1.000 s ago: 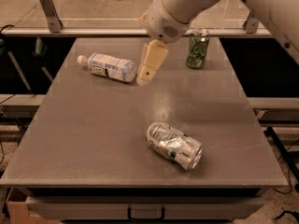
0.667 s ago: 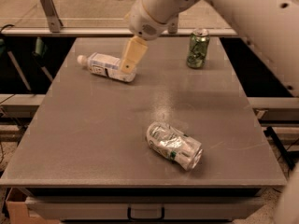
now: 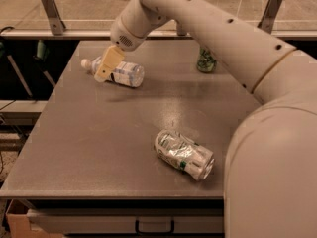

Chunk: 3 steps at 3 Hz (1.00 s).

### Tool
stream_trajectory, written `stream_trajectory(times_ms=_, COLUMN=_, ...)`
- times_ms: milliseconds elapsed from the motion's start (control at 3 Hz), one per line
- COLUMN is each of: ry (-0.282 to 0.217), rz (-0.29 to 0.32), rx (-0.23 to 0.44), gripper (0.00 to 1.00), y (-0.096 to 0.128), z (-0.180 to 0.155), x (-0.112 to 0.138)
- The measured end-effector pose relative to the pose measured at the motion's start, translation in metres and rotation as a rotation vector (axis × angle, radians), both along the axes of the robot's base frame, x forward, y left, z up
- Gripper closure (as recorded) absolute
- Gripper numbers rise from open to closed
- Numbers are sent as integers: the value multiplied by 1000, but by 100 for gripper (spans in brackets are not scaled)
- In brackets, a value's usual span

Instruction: Pick blue plastic bottle

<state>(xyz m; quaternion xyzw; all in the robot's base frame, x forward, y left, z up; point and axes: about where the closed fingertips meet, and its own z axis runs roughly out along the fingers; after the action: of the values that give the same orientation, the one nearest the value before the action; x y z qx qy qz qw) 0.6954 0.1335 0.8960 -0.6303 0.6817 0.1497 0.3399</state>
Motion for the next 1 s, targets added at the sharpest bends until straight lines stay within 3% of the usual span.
stream_trajectory(times_ms=333, ry=85, rz=-63, rx=10, gripper=15, y=11, z=-25, x=4)
stream_trajectory(times_ms=667, ry=135, rz=-116, rx=10, gripper=39, y=12, z=-40, x=3)
stream_trajectory(times_ms=1000, ry=148, rz=-145, rx=16, gripper=62, y=10, z=-40, x=2)
